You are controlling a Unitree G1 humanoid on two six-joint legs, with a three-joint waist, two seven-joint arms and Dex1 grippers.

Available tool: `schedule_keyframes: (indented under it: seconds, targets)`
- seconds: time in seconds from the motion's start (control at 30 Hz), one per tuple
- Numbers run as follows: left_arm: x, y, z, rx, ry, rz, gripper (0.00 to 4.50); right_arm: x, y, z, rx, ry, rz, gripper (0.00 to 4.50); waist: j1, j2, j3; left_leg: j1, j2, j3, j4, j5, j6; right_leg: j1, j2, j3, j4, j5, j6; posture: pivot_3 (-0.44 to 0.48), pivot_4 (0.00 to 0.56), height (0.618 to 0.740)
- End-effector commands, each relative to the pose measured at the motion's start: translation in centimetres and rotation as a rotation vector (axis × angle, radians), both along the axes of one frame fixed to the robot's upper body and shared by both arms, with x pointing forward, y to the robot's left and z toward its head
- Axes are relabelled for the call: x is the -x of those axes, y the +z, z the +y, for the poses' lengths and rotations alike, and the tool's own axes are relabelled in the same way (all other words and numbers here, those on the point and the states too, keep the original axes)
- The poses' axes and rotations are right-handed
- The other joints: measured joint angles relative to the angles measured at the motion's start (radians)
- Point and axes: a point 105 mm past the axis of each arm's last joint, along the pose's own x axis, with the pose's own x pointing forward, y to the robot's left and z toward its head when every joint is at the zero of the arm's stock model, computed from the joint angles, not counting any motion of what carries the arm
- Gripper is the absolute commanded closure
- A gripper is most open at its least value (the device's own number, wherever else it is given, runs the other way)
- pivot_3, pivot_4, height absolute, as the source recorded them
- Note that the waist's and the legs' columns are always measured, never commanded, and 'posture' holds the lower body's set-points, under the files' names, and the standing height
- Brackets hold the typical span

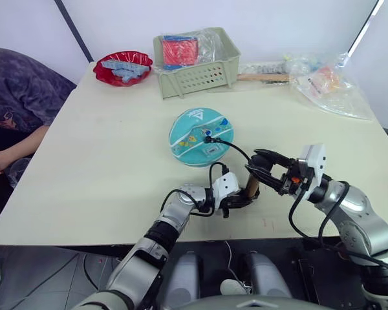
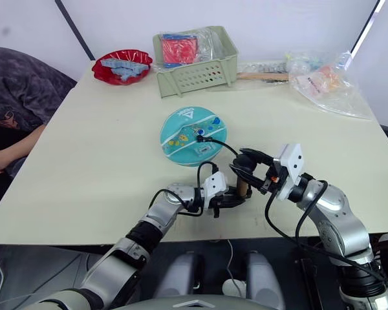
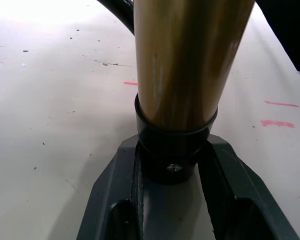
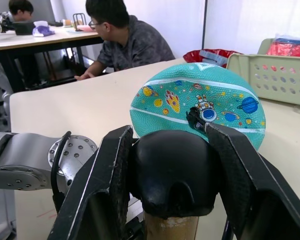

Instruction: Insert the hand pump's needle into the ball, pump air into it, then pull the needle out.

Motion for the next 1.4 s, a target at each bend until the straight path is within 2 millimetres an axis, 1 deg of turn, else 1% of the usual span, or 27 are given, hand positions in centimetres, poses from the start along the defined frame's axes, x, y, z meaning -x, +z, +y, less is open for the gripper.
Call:
schedule_keyframes:
  seconds: [0.03, 0.1, 0.3, 0.5, 0.6, 0.77, 0.87, 1.0, 1.03, 1.07, 1.17, 1.27, 1.4]
  targets:
    - [0.6, -3.0, 1.5, -0.092, 0.042, 0.087, 3.43, 0.7, 4.2, -0.6, -0.026, 0.043, -0.124, 2.69, 0.000, 0.000, 0.000, 0.000, 0.000, 0.000, 0.000, 0.000, 0.000, 0.000, 0.000, 0.000, 0.000, 0.000, 0.000, 0.000, 0.150, 0.738]
    - [0.8, -3.2, 1.5, -0.094, 0.037, 0.093, 3.43, 0.8, 5.2, -0.9, -0.030, 0.058, -0.132, 2.69, 0.001, 0.000, 0.000, 0.000, 0.000, 0.000, 0.000, 0.000, 0.000, 0.000, 0.000, 0.000, 0.000, 0.000, 0.000, 0.000, 0.150, 0.738]
    - [0.9, -3.3, 1.6, -0.087, 0.034, 0.102, 3.43, 1.2, 9.2, -1.9, -0.072, 0.093, -0.191, 2.69, 0.005, 0.000, 0.000, -0.001, 0.000, 0.000, 0.000, 0.000, 0.000, 0.000, 0.000, 0.000, 0.000, 0.000, 0.000, 0.000, 0.150, 0.738]
    - [0.9, -3.3, 1.7, -0.085, 0.038, 0.105, 3.43, 1.7, 12.3, -2.5, -0.103, 0.117, -0.215, 2.69, 0.006, 0.000, 0.000, -0.001, 0.000, 0.000, 0.000, 0.000, 0.000, 0.000, 0.000, 0.000, 0.000, 0.000, 0.000, 0.000, 0.150, 0.738]
    - [0.9, -3.3, 1.6, -0.083, 0.035, 0.104, 3.43, 1.9, 13.4, -2.6, -0.112, 0.127, -0.215, 2.69, 0.006, 0.000, 0.000, -0.001, 0.000, 0.000, 0.000, 0.000, 0.000, 0.000, 0.000, 0.000, 0.000, 0.000, 0.000, 0.000, 0.150, 0.738]
    - [0.9, -3.4, 1.7, -0.077, 0.034, 0.109, 3.43, 2.6, 14.7, -2.7, -0.106, 0.169, -0.206, 2.69, 0.006, 0.000, 0.000, -0.001, 0.000, 0.000, 0.000, 0.000, 0.000, 0.000, 0.000, 0.000, 0.000, 0.000, 0.000, 0.000, 0.150, 0.738]
    - [1.0, -3.4, 1.7, -0.074, 0.031, 0.105, 3.43, 2.5, 15.5, -3.0, -0.112, 0.171, -0.222, 2.69, 0.007, 0.000, 0.000, -0.001, 0.000, 0.000, 0.000, 0.000, 0.000, -0.001, 0.000, 0.000, 0.000, 0.000, 0.000, 0.000, 0.150, 0.738]
    - [1.0, -3.4, 1.7, -0.072, 0.031, 0.099, 3.43, 2.8, 15.5, -2.8, -0.104, 0.211, -0.200, 2.69, 0.007, 0.000, 0.000, -0.002, 0.000, 0.000, 0.000, 0.000, 0.000, -0.001, 0.000, 0.000, -0.001, 0.000, 0.000, 0.000, 0.150, 0.738]
    - [1.0, -3.4, 1.7, -0.072, 0.031, 0.098, 3.43, 2.7, 15.0, -2.8, -0.088, 0.216, -0.183, 2.69, 0.007, 0.000, 0.000, -0.002, 0.000, 0.000, 0.000, 0.000, 0.000, -0.001, 0.000, 0.000, -0.001, 0.000, -0.001, 0.000, 0.150, 0.738]
    - [1.0, -3.4, 1.8, -0.071, 0.031, 0.099, 3.43, 2.6, 14.4, -2.7, -0.073, 0.215, -0.167, 2.69, 0.007, 0.000, 0.000, -0.002, 0.000, 0.000, 0.000, 0.000, 0.000, -0.001, 0.000, 0.000, -0.001, 0.000, -0.001, 0.000, 0.150, 0.738]
    - [1.1, -3.5, 1.8, -0.070, 0.027, 0.103, 3.43, 2.3, 11.8, -2.5, -0.008, 0.210, -0.086, 2.69, 0.009, 0.000, 0.000, -0.002, 0.000, 0.000, 0.000, 0.000, 0.000, -0.001, 0.000, 0.000, -0.001, 0.000, -0.001, 0.000, 0.150, 0.738]
    - [1.2, -3.5, 1.7, -0.065, 0.018, 0.092, 3.43, 2.1, 9.9, -2.3, -0.001, 0.206, -0.026, 2.69, 0.009, -0.002, -0.002, -0.001, 0.001, 0.000, -0.001, 0.000, 0.000, -0.001, 0.000, 0.000, -0.001, 0.000, -0.001, 0.000, 0.150, 0.738]
    - [1.5, -3.7, 1.6, -0.058, 0.012, 0.102, 3.43, 1.7, 7.3, -2.5, 0.016, 0.187, 0.011, 2.69, 0.008, -0.004, -0.006, 0.000, 0.001, 0.000, -0.001, 0.000, 0.000, 0.000, 0.001, 0.000, -0.001, 0.000, 0.000, 0.000, 0.150, 0.738]
